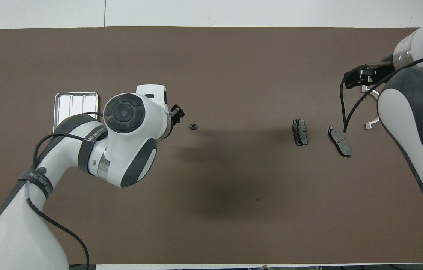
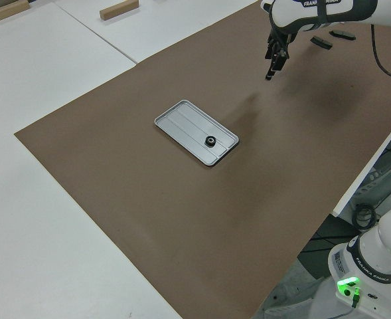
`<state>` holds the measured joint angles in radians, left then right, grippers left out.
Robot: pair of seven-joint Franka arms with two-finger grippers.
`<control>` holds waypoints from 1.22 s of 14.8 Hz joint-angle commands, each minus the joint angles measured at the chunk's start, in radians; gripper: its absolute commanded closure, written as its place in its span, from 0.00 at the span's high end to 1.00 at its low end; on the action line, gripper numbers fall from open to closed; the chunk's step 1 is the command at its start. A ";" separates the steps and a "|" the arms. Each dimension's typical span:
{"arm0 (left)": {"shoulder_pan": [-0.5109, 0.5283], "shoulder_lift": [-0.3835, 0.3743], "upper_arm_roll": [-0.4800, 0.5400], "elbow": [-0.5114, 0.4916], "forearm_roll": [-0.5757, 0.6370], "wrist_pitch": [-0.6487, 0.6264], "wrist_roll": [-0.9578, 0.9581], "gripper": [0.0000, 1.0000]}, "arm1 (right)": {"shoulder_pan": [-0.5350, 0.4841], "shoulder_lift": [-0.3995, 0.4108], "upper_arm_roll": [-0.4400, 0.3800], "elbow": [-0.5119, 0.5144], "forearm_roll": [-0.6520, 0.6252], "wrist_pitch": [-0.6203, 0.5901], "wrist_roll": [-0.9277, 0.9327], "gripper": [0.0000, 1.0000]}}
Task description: Pick bearing gear from pile to tray
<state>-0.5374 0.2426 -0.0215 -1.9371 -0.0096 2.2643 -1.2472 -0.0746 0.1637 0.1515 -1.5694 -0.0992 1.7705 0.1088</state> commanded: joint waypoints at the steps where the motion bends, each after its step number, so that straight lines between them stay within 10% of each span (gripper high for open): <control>1: -0.070 0.087 0.020 0.046 0.020 0.027 -0.098 0.82 | 0.035 -0.113 -0.023 -0.080 0.026 -0.086 -0.034 1.00; 18: -0.076 0.218 0.032 0.145 0.106 0.119 -0.189 0.81 | 0.099 -0.224 -0.046 -0.129 0.136 -0.183 0.043 1.00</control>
<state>-0.6107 0.4245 0.0059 -1.8267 0.0720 2.3777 -1.4154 0.0238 -0.0462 0.1161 -1.6825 0.0129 1.5695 0.1390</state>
